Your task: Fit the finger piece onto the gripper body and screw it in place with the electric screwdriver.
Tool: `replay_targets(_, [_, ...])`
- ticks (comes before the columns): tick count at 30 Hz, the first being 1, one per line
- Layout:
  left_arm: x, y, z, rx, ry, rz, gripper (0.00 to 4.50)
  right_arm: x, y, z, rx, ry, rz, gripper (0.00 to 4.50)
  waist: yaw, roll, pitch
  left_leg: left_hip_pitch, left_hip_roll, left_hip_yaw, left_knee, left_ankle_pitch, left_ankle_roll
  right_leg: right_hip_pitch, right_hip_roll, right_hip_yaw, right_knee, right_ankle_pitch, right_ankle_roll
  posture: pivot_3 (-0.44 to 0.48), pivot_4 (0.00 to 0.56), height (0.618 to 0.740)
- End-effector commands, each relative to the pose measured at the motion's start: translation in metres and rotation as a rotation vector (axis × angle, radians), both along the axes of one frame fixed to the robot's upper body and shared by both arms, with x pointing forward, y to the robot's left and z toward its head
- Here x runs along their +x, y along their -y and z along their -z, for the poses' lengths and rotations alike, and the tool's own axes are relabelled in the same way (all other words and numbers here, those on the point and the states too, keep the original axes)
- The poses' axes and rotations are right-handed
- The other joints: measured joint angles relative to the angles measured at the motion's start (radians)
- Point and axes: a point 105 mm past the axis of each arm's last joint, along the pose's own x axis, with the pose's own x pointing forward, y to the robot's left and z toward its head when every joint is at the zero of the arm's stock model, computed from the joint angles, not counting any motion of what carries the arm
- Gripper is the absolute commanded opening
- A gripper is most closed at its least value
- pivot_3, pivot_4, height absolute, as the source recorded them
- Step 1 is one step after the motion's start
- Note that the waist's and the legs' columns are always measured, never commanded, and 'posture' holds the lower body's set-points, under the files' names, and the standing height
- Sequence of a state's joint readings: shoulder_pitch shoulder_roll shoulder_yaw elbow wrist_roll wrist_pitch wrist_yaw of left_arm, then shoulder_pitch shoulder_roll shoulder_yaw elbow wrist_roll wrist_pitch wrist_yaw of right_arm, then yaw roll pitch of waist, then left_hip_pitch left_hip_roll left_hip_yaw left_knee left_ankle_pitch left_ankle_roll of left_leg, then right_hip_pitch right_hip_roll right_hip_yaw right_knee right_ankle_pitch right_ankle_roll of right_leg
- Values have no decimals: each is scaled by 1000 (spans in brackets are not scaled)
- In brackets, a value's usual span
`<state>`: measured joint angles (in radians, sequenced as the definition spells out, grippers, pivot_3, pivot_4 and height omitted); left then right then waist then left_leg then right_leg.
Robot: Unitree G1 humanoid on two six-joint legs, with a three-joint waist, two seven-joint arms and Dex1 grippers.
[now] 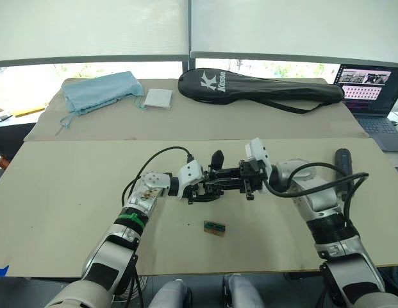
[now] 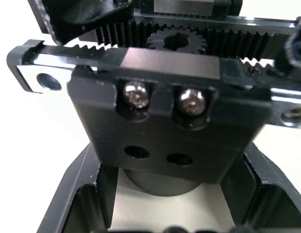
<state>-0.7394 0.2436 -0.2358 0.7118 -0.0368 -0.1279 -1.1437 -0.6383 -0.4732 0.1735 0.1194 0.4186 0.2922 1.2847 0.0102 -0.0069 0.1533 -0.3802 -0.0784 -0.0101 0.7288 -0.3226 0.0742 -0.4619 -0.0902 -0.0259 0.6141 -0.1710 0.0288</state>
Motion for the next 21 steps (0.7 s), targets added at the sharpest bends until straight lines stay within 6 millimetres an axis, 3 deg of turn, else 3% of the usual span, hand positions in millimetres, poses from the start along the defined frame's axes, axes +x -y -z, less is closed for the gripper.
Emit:
replay_targets(1, [-2,4,-5,2,39,21,2337,4,0,-5,-3,27,5,307,0,0,0,0,0,0,0,0,0,0,0,0,0,0,0,0,150,736])
replay_targets(21, [-1,1,-10,2,46,20,2337,7,7,13,-42,-53,4,307,-1,0,0,2,0,0,0,0,0,1,-1,0,0,0,0,0,150,736])
